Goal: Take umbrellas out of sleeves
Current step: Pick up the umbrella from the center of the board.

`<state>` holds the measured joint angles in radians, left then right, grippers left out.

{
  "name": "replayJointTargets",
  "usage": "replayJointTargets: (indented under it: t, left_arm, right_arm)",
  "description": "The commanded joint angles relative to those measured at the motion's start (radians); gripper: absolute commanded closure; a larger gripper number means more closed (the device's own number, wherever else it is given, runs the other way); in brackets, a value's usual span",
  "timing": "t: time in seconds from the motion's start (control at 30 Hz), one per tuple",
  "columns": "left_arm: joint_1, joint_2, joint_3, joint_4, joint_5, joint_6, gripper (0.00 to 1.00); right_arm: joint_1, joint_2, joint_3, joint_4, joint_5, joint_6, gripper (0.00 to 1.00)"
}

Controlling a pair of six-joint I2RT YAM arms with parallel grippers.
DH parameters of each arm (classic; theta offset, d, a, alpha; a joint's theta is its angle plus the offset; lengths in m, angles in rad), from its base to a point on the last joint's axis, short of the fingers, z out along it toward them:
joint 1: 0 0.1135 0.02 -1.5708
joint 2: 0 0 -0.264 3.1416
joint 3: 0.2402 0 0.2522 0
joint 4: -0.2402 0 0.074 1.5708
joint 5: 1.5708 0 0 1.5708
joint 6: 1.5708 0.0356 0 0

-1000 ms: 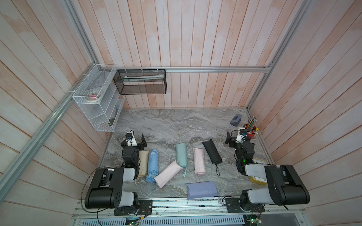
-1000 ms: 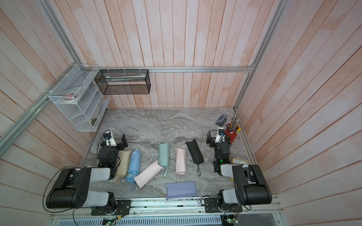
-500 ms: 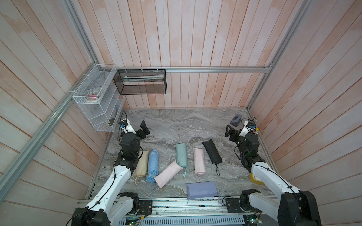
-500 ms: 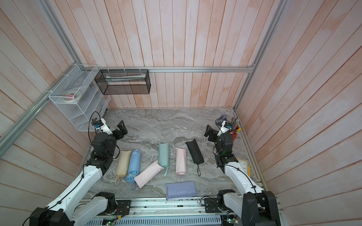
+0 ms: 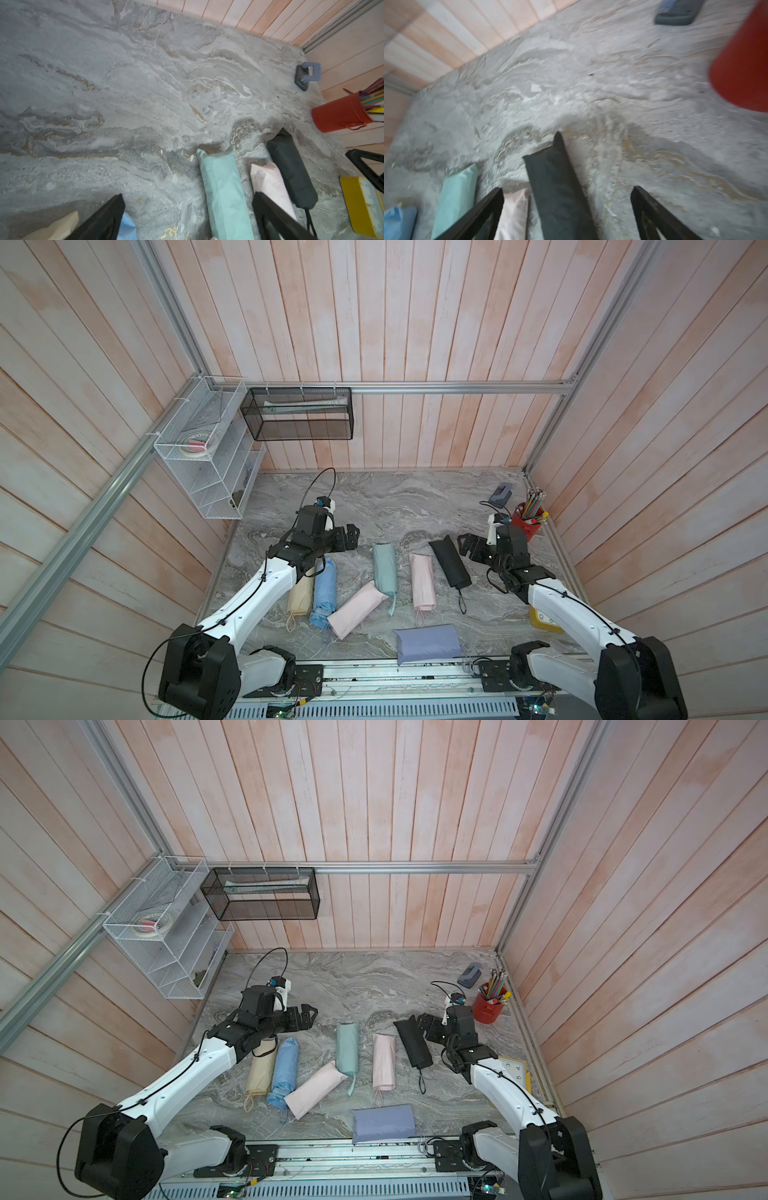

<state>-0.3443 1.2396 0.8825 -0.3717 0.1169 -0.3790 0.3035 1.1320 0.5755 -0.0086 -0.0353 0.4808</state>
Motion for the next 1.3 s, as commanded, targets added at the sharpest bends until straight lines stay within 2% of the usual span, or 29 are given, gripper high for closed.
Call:
replayJointTargets:
  t: [0.0, 0.13, 0.23, 0.3, 0.4, 0.57, 0.77, 0.9, 1.03, 1.13, 1.2, 1.27]
  left_arm:
    - [0.02, -0.058, -0.001, -0.159, -0.058, -0.038, 0.0]
    - [0.08, -0.1, -0.012, -0.288, -0.125, -0.163, 0.0]
    - [0.183, -0.116, -0.036, -0.336, -0.113, -0.248, 0.12]
    - [0.241, -0.111, -0.052, -0.369, -0.125, -0.271, 0.24]
    - [0.29, -0.074, -0.063, -0.433, -0.137, -0.301, 0.31]
    - [0.288, -0.032, -0.148, -0.418, -0.084, -0.329, 0.36]
    - [0.253, -0.031, -0.193, -0.416, -0.123, -0.408, 0.34]
    - [0.225, 0.002, -0.219, -0.442, -0.201, -0.461, 0.33]
    - [0.183, 0.1, -0.184, -0.52, -0.319, -0.522, 0.28]
    - [0.159, 0.177, -0.168, -0.524, -0.334, -0.531, 0.28]
    - [0.141, 0.202, -0.18, -0.489, -0.31, -0.527, 0.32]
    - [0.126, 0.212, -0.195, -0.437, -0.262, -0.517, 0.5]
  right_arm:
    - [0.141, 0.026, 0.065, -0.083, 0.047, -0.074, 0.02]
    - [0.249, 0.079, 0.101, -0.078, 0.019, -0.061, 0.02]
    - [0.291, 0.109, 0.112, -0.059, -0.001, -0.042, 0.02]
    - [0.305, 0.122, 0.112, -0.045, -0.016, -0.028, 0.02]
    - [0.315, 0.124, 0.11, -0.041, -0.022, -0.022, 0.02]
    - [0.315, 0.111, 0.086, -0.025, -0.023, -0.012, 0.02]
    - [0.315, 0.104, 0.078, -0.023, -0.029, -0.007, 0.02]
    - [0.315, 0.094, 0.064, -0.01, -0.02, -0.002, 0.02]
    - [0.315, 0.095, 0.058, -0.01, -0.023, -0.003, 0.02]
    - [0.315, 0.095, 0.051, -0.001, -0.022, 0.001, 0.02]
    - [0.315, 0.095, 0.048, 0.002, -0.024, 0.004, 0.02]
    - [0.315, 0.093, 0.044, 0.002, -0.022, 0.005, 0.02]
